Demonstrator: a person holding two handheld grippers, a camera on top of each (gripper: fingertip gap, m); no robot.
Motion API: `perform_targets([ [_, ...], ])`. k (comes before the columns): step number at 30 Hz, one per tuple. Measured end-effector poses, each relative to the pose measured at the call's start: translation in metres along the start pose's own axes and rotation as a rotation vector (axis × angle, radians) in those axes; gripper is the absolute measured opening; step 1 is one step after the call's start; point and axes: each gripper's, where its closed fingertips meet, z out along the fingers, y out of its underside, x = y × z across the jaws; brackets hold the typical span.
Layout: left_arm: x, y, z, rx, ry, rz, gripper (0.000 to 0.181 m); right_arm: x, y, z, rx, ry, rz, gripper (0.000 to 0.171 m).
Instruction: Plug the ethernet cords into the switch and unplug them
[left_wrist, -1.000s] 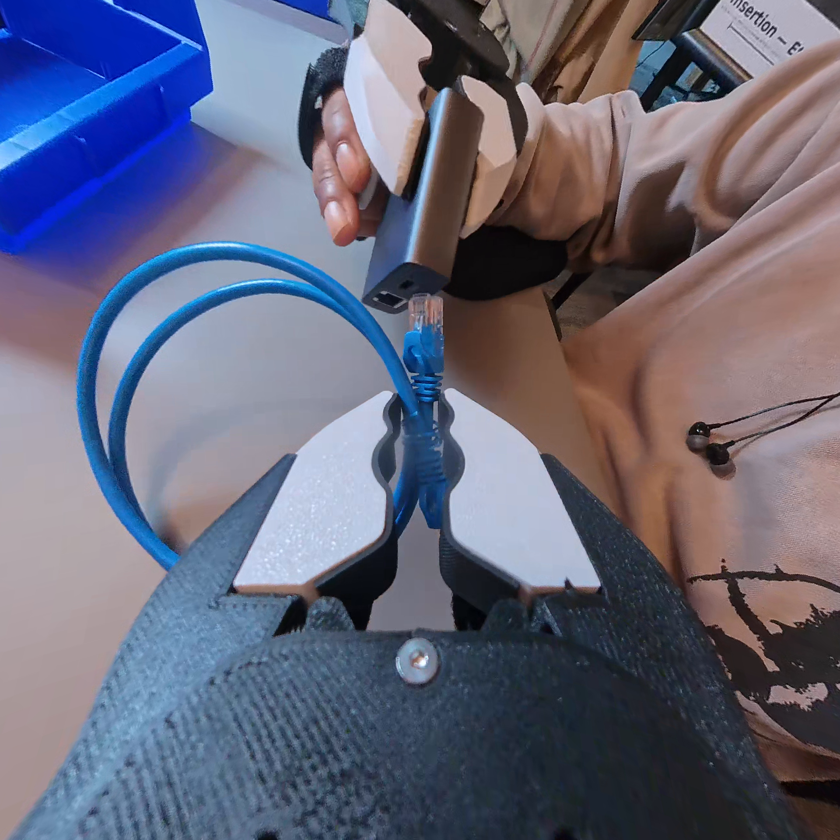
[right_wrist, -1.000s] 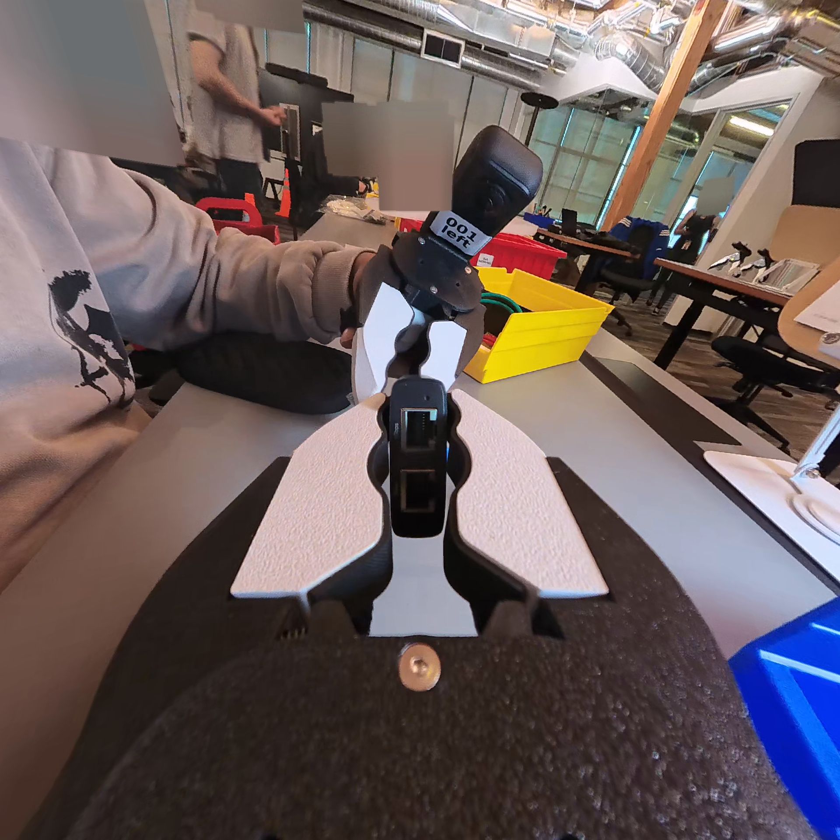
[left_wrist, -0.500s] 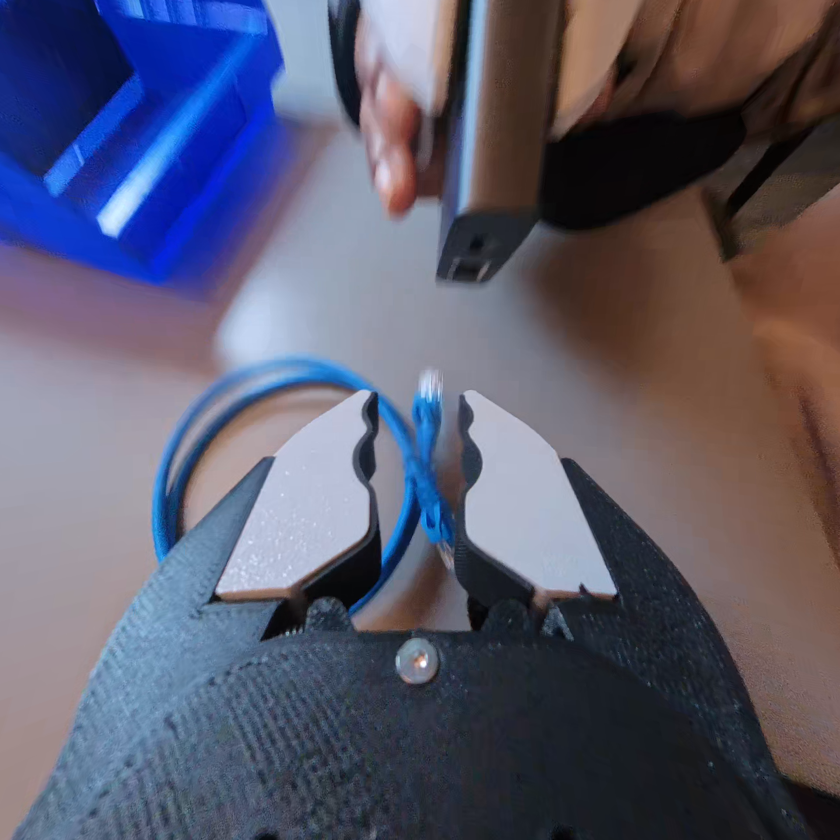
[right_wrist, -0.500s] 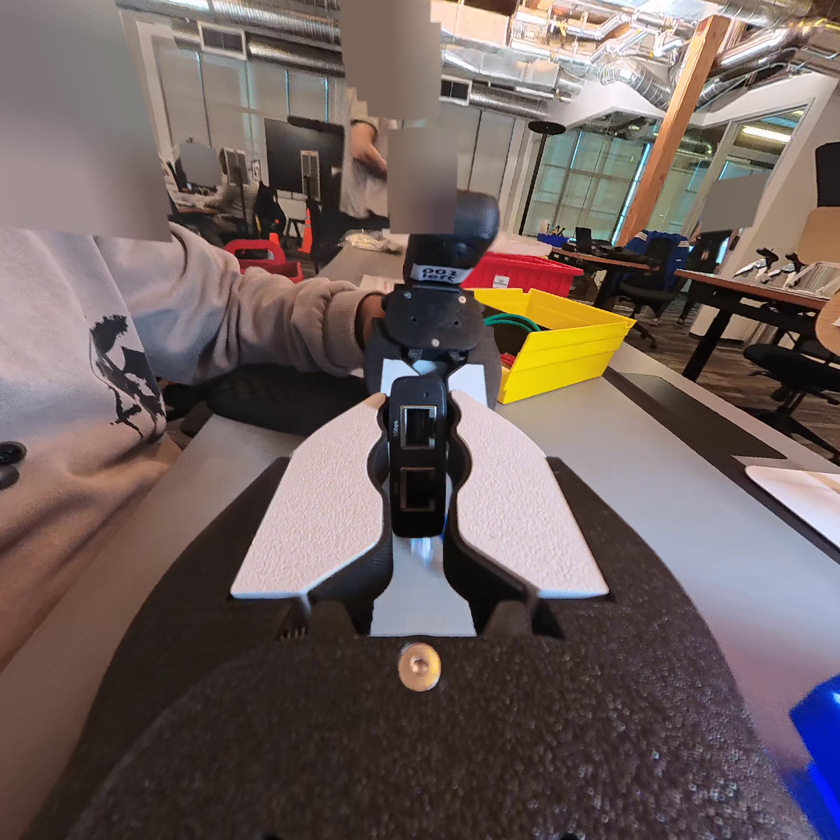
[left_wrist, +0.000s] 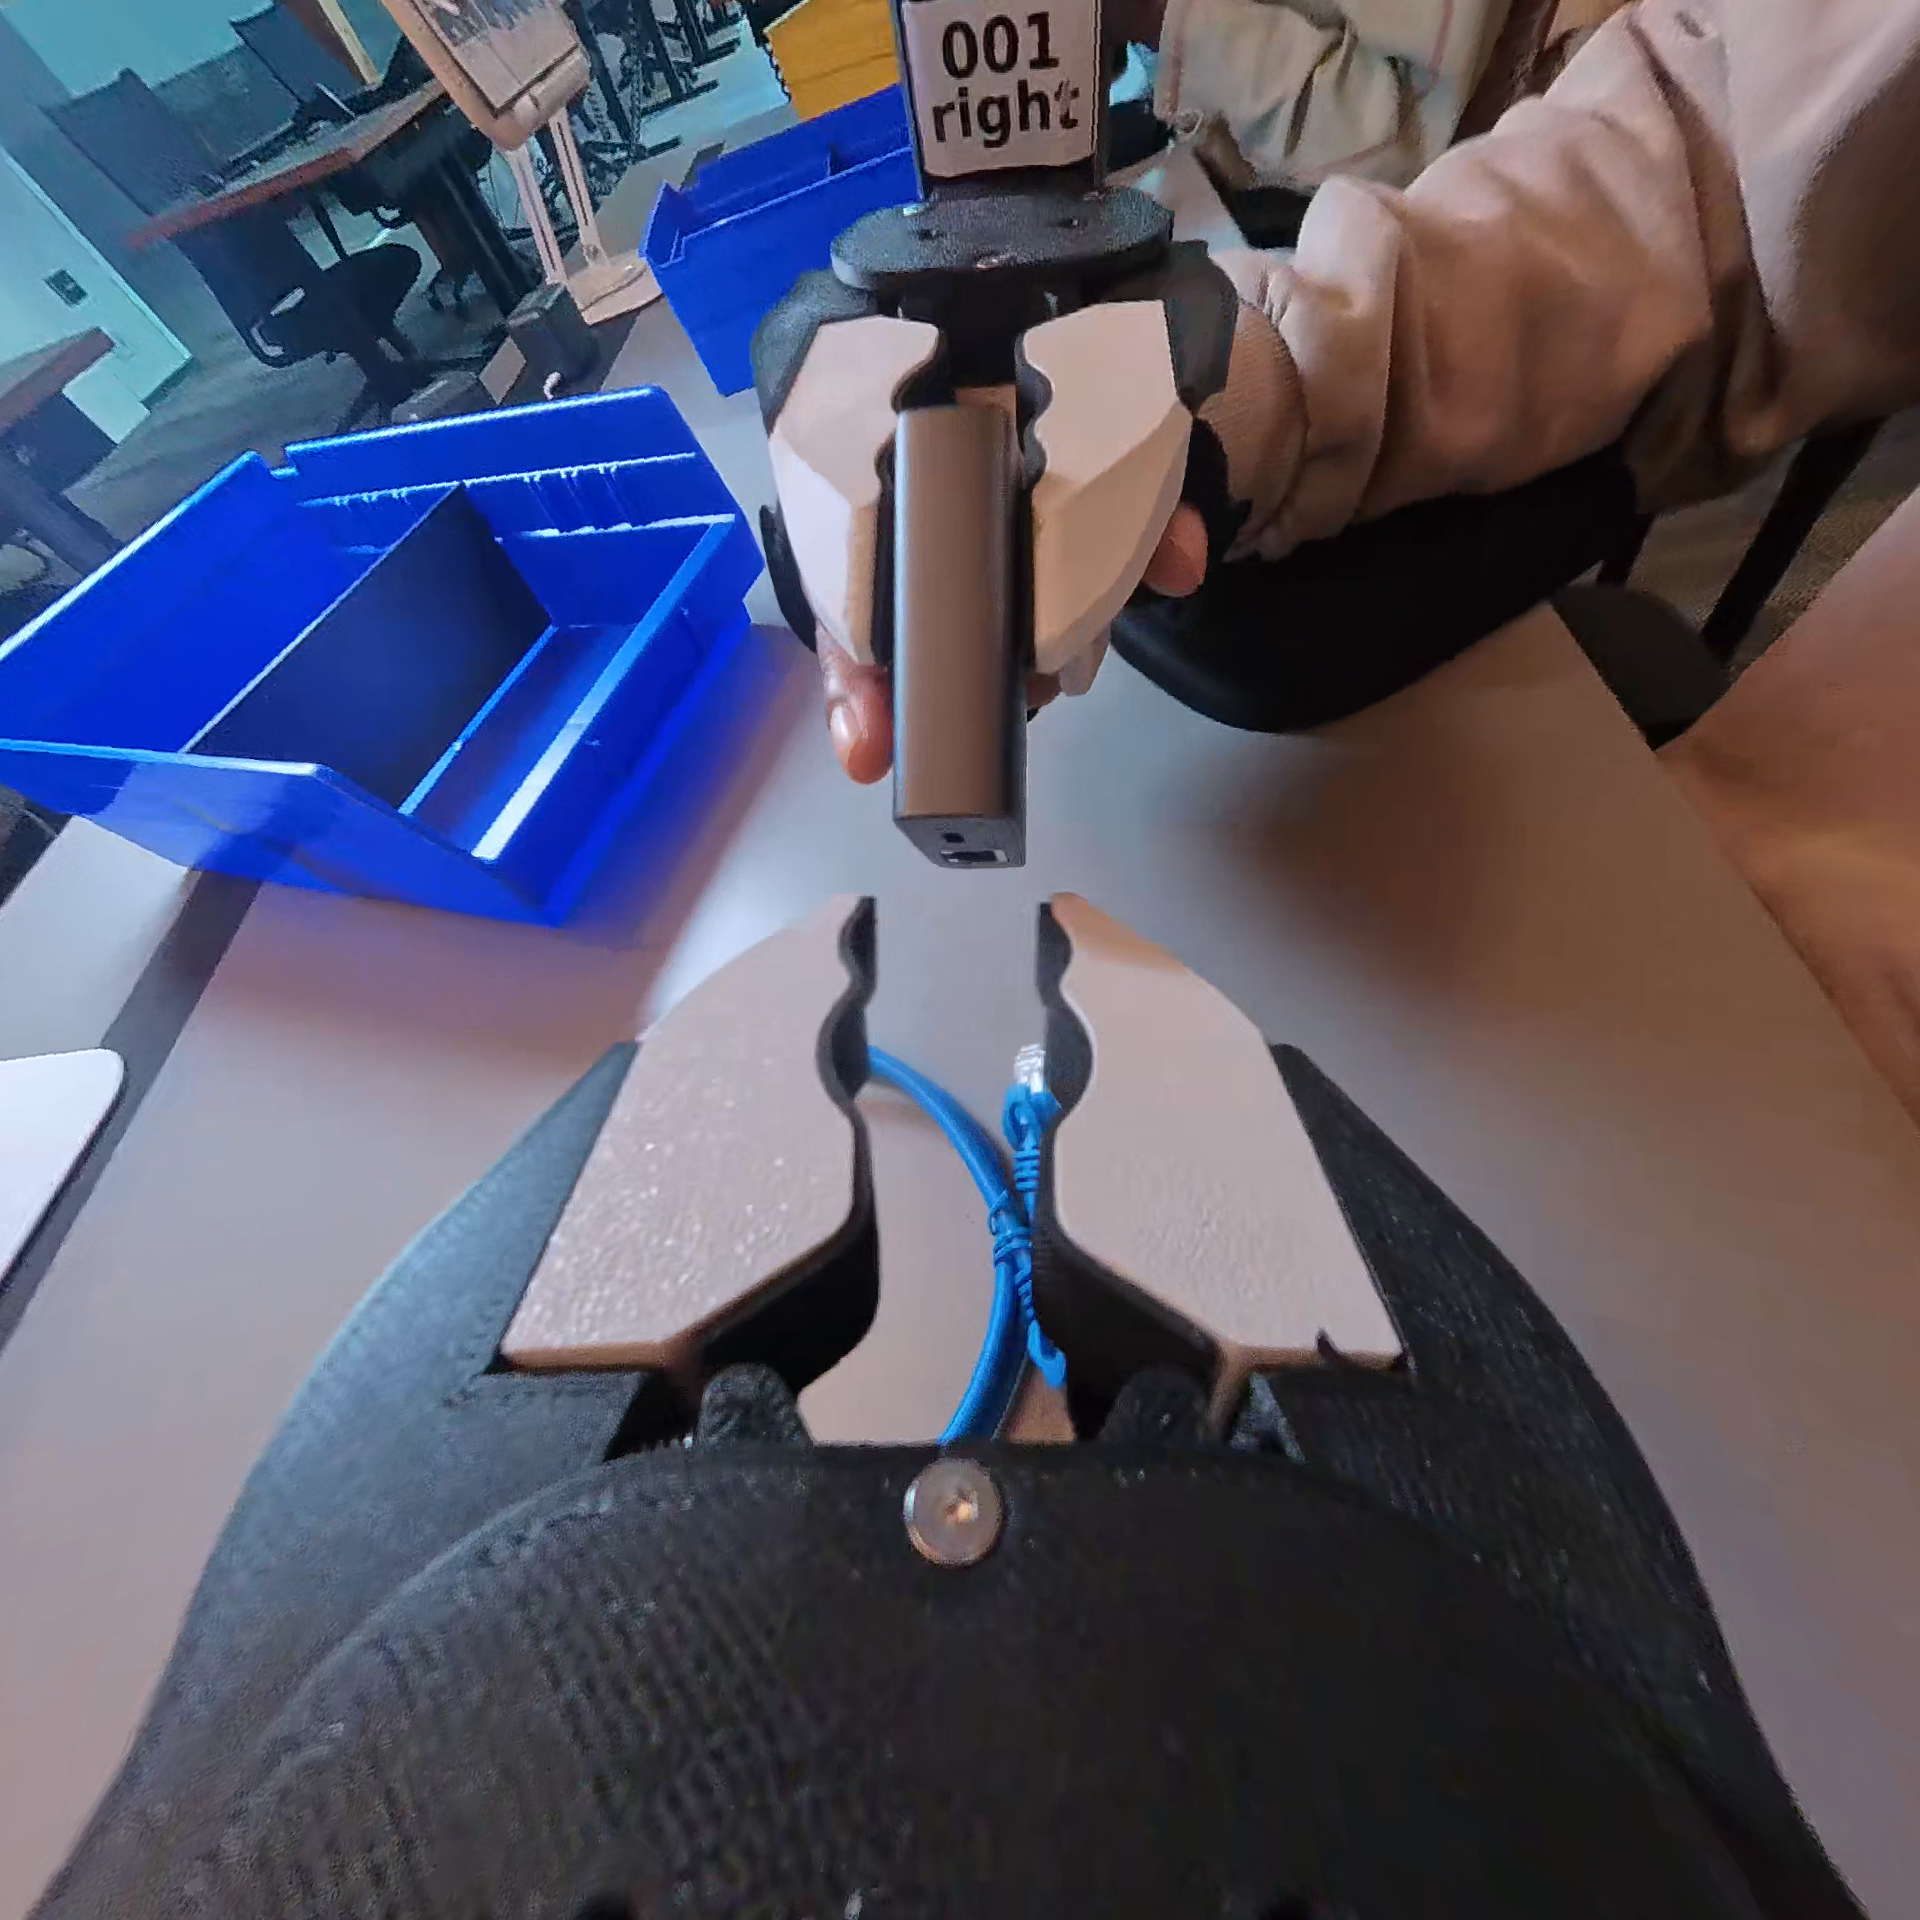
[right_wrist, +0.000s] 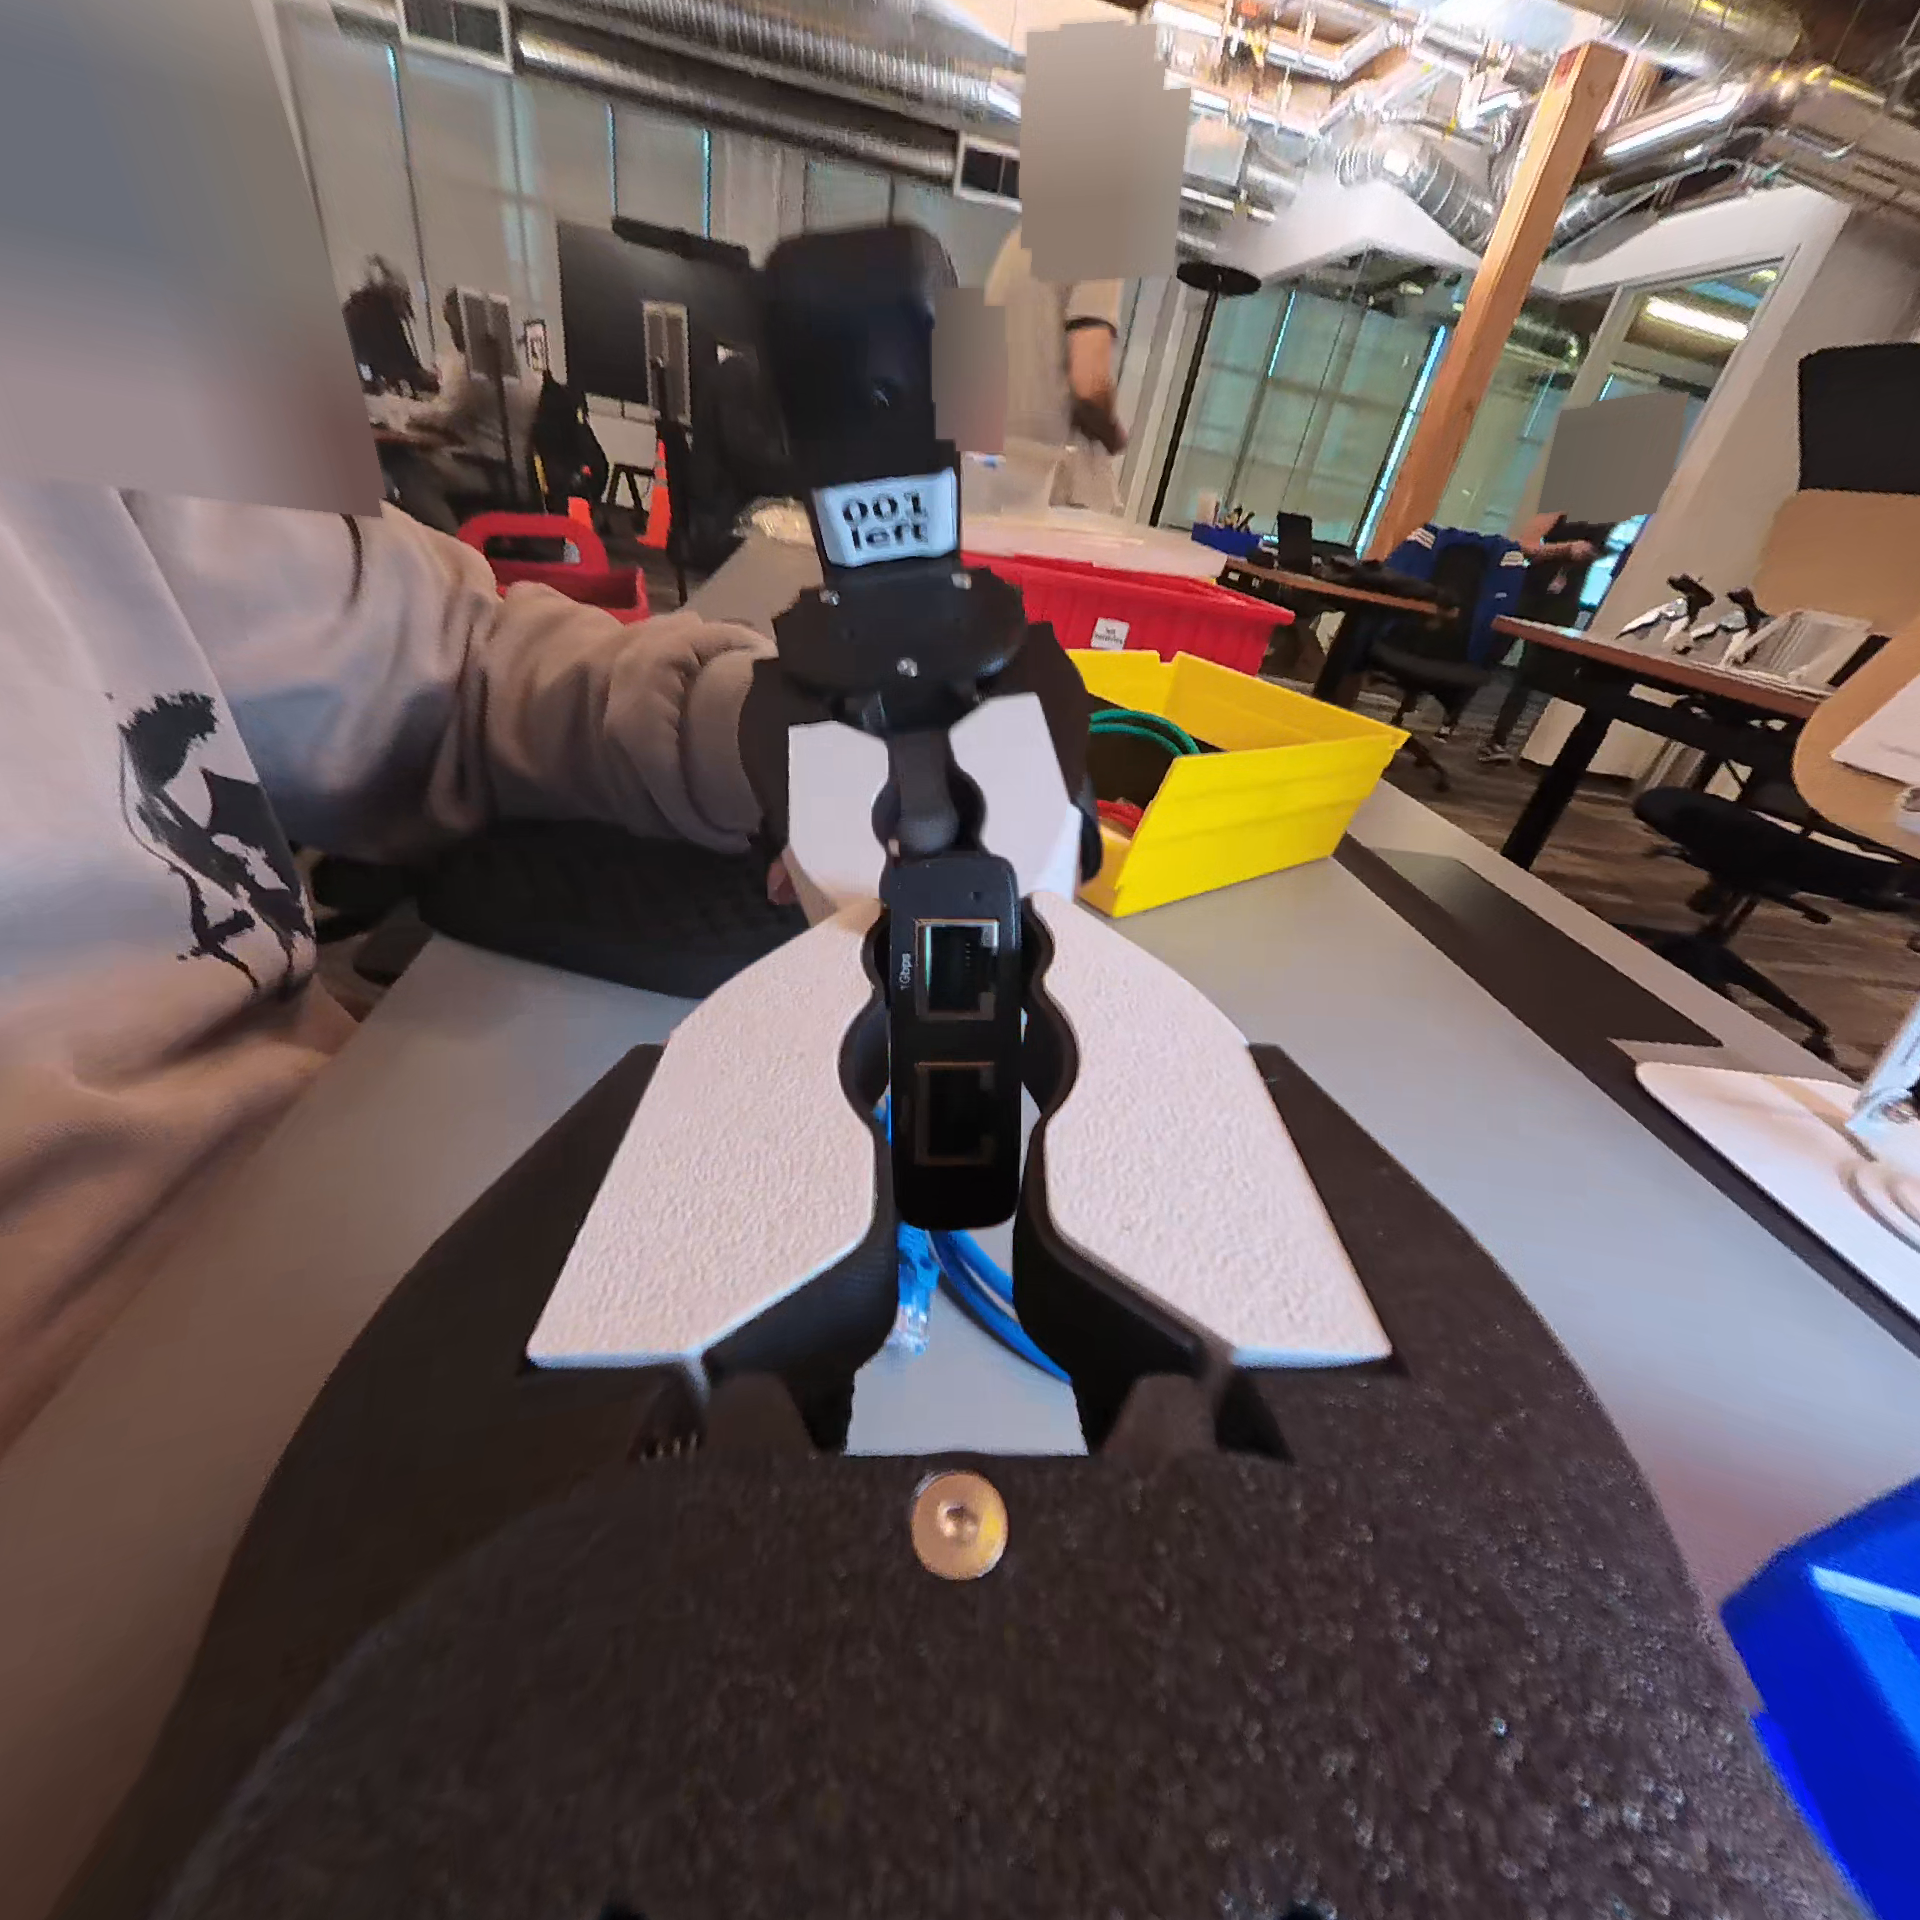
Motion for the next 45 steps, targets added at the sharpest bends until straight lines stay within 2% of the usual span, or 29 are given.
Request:
perform_targets([
  [3,0.003,-0.007,0.004,0.057,0.017,-0.03,0.043,-0.003,-0.004,0.002,0.024,-0.008,0.012,0.02],
  [4,0.005,-0.01,0.006,0.071,0.015,-0.022,0.041,-0.005,-0.004,0.003,0.028,-0.013,0.017,0.02],
  [5,0.006,-0.011,0.007,0.076,0.013,-0.005,0.024,-0.007,-0.005,0.004,0.034,-0.018,0.022,0.02],
  [9,0.007,-0.014,0.001,0.07,0.03,0.003,0.02,-0.007,-0.005,0.005,0.012,-0.018,-0.001,0.021],
  [18,0.001,0.013,0.0,-0.17,-0.067,0.238,0.02,0.005,0.054,0.001,-0.442,0.091,-0.311,0.024],
  [22,0.006,0.013,0.004,-0.194,-0.061,0.278,0.02,0.003,0.067,0.002,-0.541,0.098,-0.395,0.025],
  [29,0.004,0.033,0.009,-0.363,-0.123,0.427,0.02,-0.001,0.079,0.009,-0.621,0.106,-0.501,0.025],
  [36,0.002,0.025,0.009,-0.274,-0.131,0.403,0.02,0.002,0.076,0.008,-0.648,0.135,-0.523,0.021],
  [38,-0.002,0.019,0.006,-0.197,-0.128,0.327,0.021,0.005,0.068,0.006,-0.617,0.15,-0.518,0.021],
  [39,-0.007,0.019,0.002,-0.186,-0.127,0.27,0.029,0.009,0.066,0.003,-0.617,0.165,-0.515,0.021],
  [41,-0.012,0.033,-0.005,-0.216,-0.074,0.163,0.03,0.021,0.062,-0.008,-0.617,0.213,-0.508,0.021],
  [45,0.006,0.074,0.0,-0.353,0.11,-0.029,0.036,0.045,0.053,-0.026,-0.568,0.3,-0.443,0.021],
])
